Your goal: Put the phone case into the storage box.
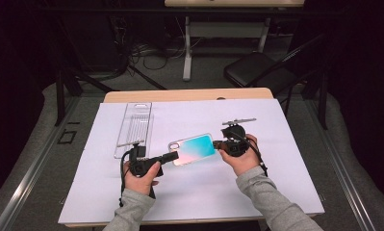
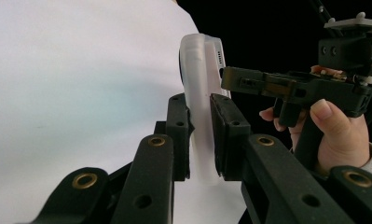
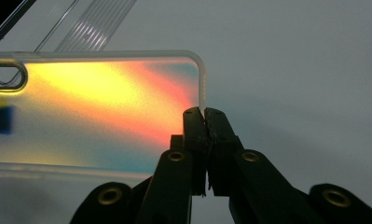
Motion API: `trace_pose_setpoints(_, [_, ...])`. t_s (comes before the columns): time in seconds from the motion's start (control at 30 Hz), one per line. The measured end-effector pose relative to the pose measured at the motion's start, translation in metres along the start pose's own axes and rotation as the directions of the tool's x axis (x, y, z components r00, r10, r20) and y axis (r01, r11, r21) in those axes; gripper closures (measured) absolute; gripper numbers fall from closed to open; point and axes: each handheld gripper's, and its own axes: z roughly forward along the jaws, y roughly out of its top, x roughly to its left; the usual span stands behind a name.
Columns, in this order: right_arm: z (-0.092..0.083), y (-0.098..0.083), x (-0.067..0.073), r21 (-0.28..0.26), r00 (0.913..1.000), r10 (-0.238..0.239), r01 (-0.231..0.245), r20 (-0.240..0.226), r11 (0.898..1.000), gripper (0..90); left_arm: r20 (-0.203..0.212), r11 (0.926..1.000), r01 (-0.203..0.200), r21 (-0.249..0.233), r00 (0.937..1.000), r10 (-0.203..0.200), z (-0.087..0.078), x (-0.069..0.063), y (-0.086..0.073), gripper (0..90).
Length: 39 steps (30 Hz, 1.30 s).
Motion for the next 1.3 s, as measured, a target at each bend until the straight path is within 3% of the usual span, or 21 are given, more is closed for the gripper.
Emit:
trace_pose_setpoints(0.57, [0.0000,0.0002,-0.0004,0.003,1.0000,0.002,-0.002,-0.004,1.000,88.4,0.014,0.9990,0.045,0.006,0.9989,-0.045,0.0002,0.0037,0.0009,80.1])
trace_pose_setpoints(1.3, [0.0000,0.0003,-0.0003,0.002,1.0000,0.001,-0.001,-0.009,1.000,88.3,0.026,0.9981,0.061,-0.001,0.9978,-0.061,-0.0010,0.0032,0.0015,80.7])
